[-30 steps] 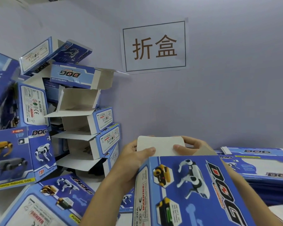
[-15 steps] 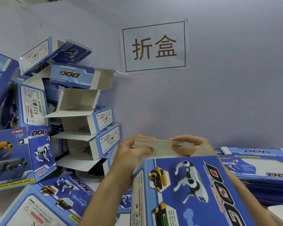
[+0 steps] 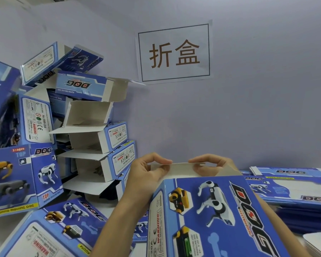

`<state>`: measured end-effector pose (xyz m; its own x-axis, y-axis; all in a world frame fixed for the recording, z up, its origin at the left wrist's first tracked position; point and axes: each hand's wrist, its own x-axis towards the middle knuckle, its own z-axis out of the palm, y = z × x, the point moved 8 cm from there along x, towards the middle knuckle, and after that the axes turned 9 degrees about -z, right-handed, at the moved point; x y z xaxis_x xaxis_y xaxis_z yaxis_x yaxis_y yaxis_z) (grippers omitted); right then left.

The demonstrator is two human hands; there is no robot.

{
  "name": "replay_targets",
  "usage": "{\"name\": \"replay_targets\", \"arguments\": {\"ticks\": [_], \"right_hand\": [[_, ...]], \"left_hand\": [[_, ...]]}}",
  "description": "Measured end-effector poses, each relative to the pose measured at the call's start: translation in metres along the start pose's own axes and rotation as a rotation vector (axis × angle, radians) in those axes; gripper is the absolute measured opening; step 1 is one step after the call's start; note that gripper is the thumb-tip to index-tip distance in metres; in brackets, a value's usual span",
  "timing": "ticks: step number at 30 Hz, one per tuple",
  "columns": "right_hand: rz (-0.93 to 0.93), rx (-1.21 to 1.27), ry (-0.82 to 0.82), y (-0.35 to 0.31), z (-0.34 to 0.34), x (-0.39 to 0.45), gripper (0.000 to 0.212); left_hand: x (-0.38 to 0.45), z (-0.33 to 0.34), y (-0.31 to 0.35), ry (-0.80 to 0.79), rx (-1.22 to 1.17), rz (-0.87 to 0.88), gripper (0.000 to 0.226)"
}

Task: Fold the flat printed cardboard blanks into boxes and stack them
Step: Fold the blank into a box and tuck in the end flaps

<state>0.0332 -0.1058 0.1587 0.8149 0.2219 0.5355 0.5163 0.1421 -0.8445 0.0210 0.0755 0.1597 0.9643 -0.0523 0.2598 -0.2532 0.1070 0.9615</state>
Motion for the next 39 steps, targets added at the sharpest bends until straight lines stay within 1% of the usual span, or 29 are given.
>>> {"name": "replay_targets", "arguments": {"ticks": [2, 4, 5, 6, 7, 8, 9, 10, 11, 13, 14, 15, 17, 19, 21, 23, 24, 26, 27, 29, 30, 31, 33, 35, 37, 39], "right_hand": [[0.067, 0.004, 0.037, 0.004, -0.001, 0.001, 0.028], [0.125, -0.015, 0.081, 0.001, -0.006, -0.002, 0.031], [0.163, 0.009, 0.052, 0.001, -0.009, -0.006, 0.031], [0.188, 0.085, 0.003, -0.003, -0.003, -0.007, 0.032], [0.209, 0.161, -0.055, -0.007, 0.002, -0.011, 0.039], [0.219, 0.168, -0.14, -0.012, 0.009, -0.013, 0.059], [0.253, 0.136, -0.205, -0.012, 0.012, -0.013, 0.097], [0.268, 0.039, -0.209, -0.01, 0.01, -0.015, 0.123], [0.247, 0.035, -0.214, -0.013, 0.01, -0.012, 0.104], [0.119, 0.143, -0.168, -0.025, 0.01, -0.01, 0.049], [0.036, 0.17, -0.107, -0.032, 0.004, -0.011, 0.037], [-0.061, 0.177, -0.037, -0.035, -0.007, -0.014, 0.034], [-0.207, 0.206, 0.125, -0.044, -0.024, -0.012, 0.039], [-0.302, 0.199, 0.274, -0.052, -0.04, -0.012, 0.046], [-0.337, 0.133, 0.34, -0.051, -0.051, -0.014, 0.06], [-0.333, 0.095, 0.308, -0.05, -0.048, -0.015, 0.073], [-0.319, 0.092, 0.257, -0.047, -0.043, -0.014, 0.079], [-0.286, 0.091, 0.091, -0.038, -0.027, -0.011, 0.075], [-0.269, 0.095, 0.017, -0.034, -0.017, -0.011, 0.07], [-0.235, 0.124, -0.08, -0.028, 0.0, -0.01, 0.065], [-0.23, 0.136, -0.093, -0.026, 0.006, -0.01, 0.063], [-0.237, 0.122, -0.077, -0.025, 0.009, -0.01, 0.061], [-0.272, 0.011, 0.019, -0.023, 0.008, -0.009, 0.058], [-0.317, -0.084, 0.1, -0.023, 0.007, -0.01, 0.056], [-0.311, -0.072, 0.12, -0.02, 0.007, -0.011, 0.053], [-0.282, -0.052, 0.1, -0.016, 0.01, -0.012, 0.046]], "left_hand": [[0.001, -0.003, -0.001, 0.023, -0.033, -0.013, 0.015], [0.004, -0.01, -0.001, 0.081, -0.068, -0.021, 0.018], [0.006, -0.017, -0.001, 0.131, -0.086, -0.017, 0.019], [0.007, -0.025, 0.0, 0.193, -0.107, -0.007, 0.02], [0.008, -0.034, 0.0, 0.255, -0.132, 0.008, 0.019], [0.008, -0.041, 0.001, 0.305, -0.165, 0.026, 0.019], [0.008, -0.047, 0.001, 0.345, -0.203, 0.043, 0.018], [0.007, -0.052, 0.001, 0.383, -0.233, 0.061, 0.017], [0.005, -0.056, 0.003, 0.423, -0.249, 0.085, 0.016], [0.003, -0.059, 0.008, 0.467, -0.276, 0.148, 0.014], [0.002, -0.059, 0.012, 0.459, -0.292, 0.175, 0.013], [0.003, -0.057, 0.015, 0.442, -0.288, 0.194, 0.013], [0.004, -0.052, 0.02, 0.409, -0.211, 0.217, 0.011], [0.004, -0.043, 0.025, 0.371, -0.092, 0.243, 0.011], [0.002, -0.029, 0.028, 0.311, 0.024, 0.259, 0.013], [0.0, -0.015, 0.027, 0.238, 0.104, 0.248, 0.026], [-0.001, -0.01, 0.027, 0.2, 0.13, 0.238, 0.038], [-0.003, -0.002, 0.026, 0.122, 0.139, 0.234, 0.064], [-0.004, 0.002, 0.027, 0.082, 0.131, 0.244, 0.068], [-0.007, 0.01, 0.027, 0.029, 0.126, 0.285, 0.065], [-0.007, 0.012, 0.026, 0.033, 0.125, 0.303, 0.062], [-0.008, 0.013, 0.024, 0.051, 0.121, 0.316, 0.057], [-0.01, 0.014, 0.024, 0.088, 0.108, 0.353, 0.041], [-0.012, 0.016, 0.025, 0.09, 0.097, 0.386, 0.029], [-0.014, 0.017, 0.025, 0.093, 0.101, 0.397, 0.025], [-0.015, 0.017, 0.023, 0.111, 0.08, 0.374, 0.027]]}}
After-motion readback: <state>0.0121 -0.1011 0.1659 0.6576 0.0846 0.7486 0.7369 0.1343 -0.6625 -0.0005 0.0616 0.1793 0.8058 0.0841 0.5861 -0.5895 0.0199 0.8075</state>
